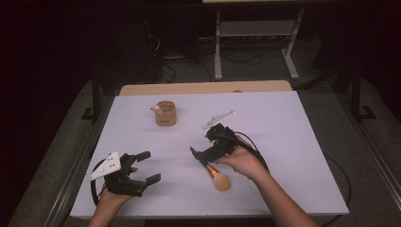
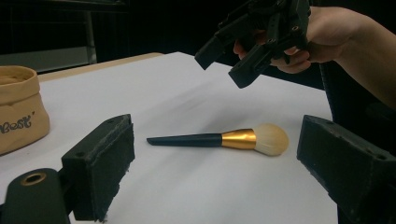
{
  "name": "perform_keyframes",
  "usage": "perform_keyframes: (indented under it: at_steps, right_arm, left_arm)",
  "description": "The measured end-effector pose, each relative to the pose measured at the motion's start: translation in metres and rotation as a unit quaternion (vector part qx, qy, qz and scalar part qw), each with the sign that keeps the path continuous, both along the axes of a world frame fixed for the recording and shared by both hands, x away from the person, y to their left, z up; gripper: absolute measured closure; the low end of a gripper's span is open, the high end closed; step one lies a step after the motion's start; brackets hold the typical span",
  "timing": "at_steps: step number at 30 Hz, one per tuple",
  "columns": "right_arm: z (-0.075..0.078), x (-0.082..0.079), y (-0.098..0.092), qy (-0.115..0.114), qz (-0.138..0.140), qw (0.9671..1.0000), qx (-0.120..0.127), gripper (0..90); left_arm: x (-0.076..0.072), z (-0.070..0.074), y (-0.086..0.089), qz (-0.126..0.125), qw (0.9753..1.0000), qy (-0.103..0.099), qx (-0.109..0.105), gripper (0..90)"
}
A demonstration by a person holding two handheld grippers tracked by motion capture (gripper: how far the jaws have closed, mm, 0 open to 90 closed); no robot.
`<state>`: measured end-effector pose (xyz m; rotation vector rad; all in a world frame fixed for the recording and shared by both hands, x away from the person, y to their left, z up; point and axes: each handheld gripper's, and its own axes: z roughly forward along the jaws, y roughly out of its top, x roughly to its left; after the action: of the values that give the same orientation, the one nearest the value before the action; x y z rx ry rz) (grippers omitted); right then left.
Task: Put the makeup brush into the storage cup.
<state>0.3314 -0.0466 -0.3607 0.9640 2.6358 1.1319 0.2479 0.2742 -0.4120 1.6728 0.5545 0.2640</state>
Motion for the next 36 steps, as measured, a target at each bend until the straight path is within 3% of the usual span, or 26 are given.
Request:
perform_keyframes:
  at_steps: [23,36]
  right_arm:
    - [-0.015,0.002,0.002,0.063,0.002,0.9965,-0.054,14.4]
    - [-0.026,0.005,0.002,0.109,0.003,0.9903,-0.086,21.6]
  left_arm:
    - [0.0,0.0,0.0,0.0,1.0,0.001,-0.003,10.7]
    - [0.0,0.0,-0.001,-0.003,1.0,0.001,-0.003,10.7]
